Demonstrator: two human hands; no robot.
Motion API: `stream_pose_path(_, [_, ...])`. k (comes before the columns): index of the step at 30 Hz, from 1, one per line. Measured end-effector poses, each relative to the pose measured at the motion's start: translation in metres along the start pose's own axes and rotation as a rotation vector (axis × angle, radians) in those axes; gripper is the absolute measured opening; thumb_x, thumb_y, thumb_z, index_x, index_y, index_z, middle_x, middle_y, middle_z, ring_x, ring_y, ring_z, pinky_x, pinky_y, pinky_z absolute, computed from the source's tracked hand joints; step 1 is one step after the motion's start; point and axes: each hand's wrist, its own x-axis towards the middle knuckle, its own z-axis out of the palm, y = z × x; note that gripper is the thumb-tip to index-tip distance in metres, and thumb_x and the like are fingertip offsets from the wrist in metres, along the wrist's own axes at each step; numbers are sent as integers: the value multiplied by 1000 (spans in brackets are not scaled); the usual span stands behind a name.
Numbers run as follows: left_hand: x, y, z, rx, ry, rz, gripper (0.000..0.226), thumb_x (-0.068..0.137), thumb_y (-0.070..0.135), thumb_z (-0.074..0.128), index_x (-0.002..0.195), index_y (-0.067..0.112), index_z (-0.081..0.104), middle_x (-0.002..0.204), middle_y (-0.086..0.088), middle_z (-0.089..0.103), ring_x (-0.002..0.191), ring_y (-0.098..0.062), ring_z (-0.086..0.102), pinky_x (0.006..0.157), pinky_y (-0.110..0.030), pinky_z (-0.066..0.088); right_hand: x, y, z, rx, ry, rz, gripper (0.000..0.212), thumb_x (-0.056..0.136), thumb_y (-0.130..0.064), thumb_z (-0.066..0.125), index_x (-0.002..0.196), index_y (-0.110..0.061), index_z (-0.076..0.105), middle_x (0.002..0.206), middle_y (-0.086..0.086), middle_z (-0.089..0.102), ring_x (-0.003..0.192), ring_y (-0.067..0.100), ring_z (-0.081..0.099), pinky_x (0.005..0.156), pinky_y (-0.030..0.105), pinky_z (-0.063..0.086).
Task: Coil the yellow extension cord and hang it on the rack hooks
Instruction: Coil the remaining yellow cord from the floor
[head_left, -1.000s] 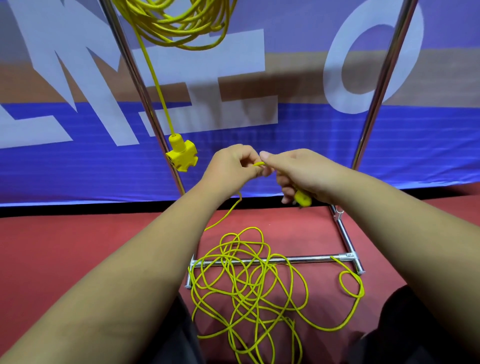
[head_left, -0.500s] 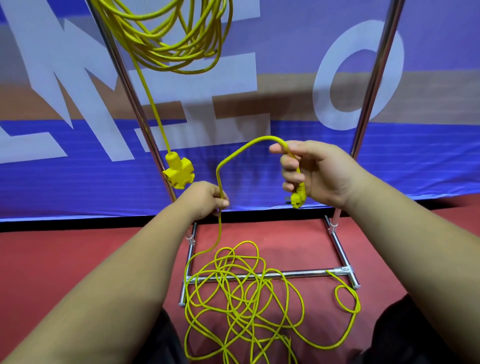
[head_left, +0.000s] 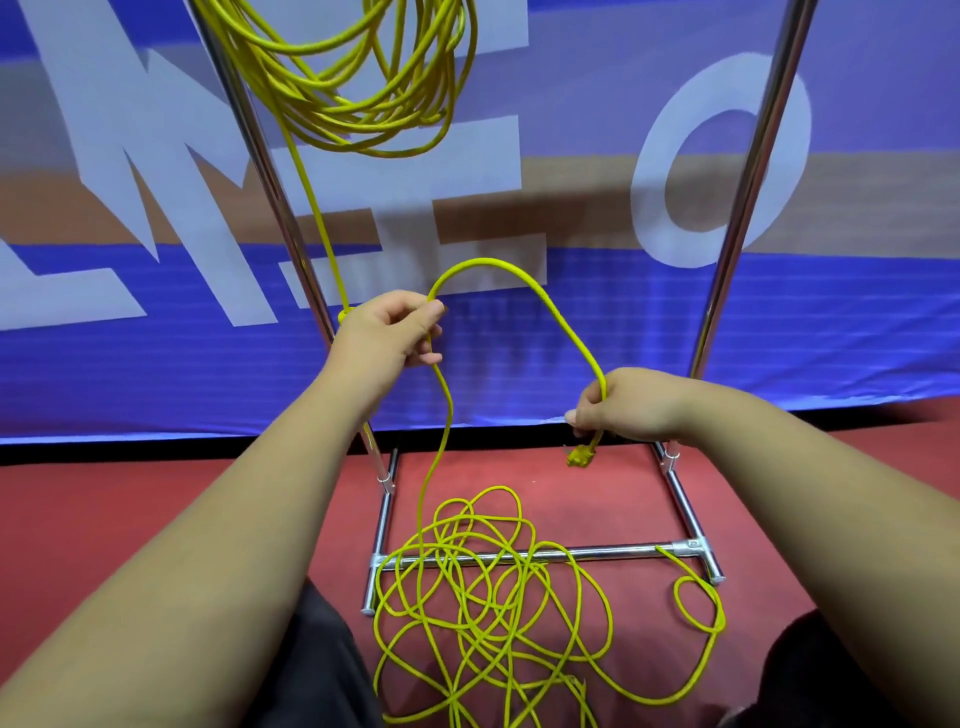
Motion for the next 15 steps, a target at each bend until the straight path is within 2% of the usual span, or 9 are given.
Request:
stream_pose_path(3, [-6,6,-2,-73,-2,-30,20,100,27,68,100,9,77,81,-7,64,59,-9,55,63,-23,57,7,-2,8,299,32,60,29,99,-27,71,87,-1,72,77,17,74,66,30,72,74,43,65])
stream_pose_path(5, [-9,5,-3,-93,-13,-67,22,100,31,69,100,11,78,81,-6,64,56,-9,53,60,-23,54,6,-8,11,423,76,93,20,98,-18,71,97,2,69,91,29,76,71,38,77,76,47,67])
stream_pose_path(7, [-11,5,-3,-129,-19,-134,24,100,30,69,104,9,79,82,-5,63,56,-9,50,61,-24,54,5,-15,13,514,156,98,23,97,-15,74,111,-2,62,95,27,77,69,38,77,76,51,67])
stream_pose_path(9, [-10,3,-2,-217,-4,-232,23,98,24,69,108,5,78,83,-6,62,61,-10,49,64,-25,57,5,-20,14,627,230,113,42,93,-20,81,124,-13,53,92,18,79,65,35,78,69,43,67])
stream_pose_path(11, [-8,-1,-2,-299,44,-353,22,97,18,68,107,-1,75,80,-8,58,59,-9,50,65,-25,59,3,-24,15,730,274,64,59,91,-20,84,134,-25,46,91,17,78,67,31,79,63,35,65])
stream_pose_path(13, [-7,-7,-4,-363,100,-467,16,102,13,61,101,-1,69,76,-8,55,55,-7,54,63,-25,61,4,-27,17,773,273,-55,53,95,-13,79,137,-26,51,98,22,75,76,30,80,69,35,66])
stream_pose_path(15, [-7,-10,-6,-470,153,-549,8,104,6,56,100,5,63,79,-8,57,52,-6,59,58,-25,61,5,-30,20,749,208,-140,29,103,-2,62,128,-16,66,108,23,69,85,28,81,76,35,66])
